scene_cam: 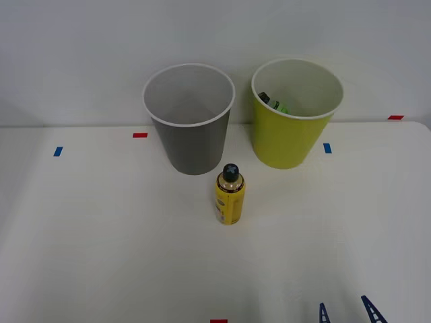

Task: Put cans in the gray bin, plastic bottles in the light green bin

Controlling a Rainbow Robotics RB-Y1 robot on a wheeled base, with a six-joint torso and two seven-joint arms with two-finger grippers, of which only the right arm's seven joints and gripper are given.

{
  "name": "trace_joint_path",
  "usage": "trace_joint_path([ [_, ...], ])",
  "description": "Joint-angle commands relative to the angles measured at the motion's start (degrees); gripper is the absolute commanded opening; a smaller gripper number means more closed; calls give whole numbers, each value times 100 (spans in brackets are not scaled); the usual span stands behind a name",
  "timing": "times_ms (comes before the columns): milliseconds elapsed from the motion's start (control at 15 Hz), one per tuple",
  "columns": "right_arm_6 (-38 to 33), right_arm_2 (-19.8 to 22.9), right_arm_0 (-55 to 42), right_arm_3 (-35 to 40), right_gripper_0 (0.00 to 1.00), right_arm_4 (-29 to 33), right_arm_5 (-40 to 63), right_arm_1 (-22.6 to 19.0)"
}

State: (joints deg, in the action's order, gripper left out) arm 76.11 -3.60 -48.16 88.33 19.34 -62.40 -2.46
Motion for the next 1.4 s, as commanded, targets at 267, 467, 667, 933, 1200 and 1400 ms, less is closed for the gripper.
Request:
trace_joint_path([
  [267, 0, 0, 0, 0, 68, 0, 0, 0],
  [467, 0, 0, 0, 0, 68, 0, 0, 0],
  [667, 0, 0, 0, 0, 68, 0, 0, 0],
  [933, 0, 0, 0, 0, 67, 0, 0, 0],
  [1200, 0, 0, 0, 0, 68, 0, 0, 0],
  [1400, 0, 0, 0, 0, 68, 0, 0, 0],
])
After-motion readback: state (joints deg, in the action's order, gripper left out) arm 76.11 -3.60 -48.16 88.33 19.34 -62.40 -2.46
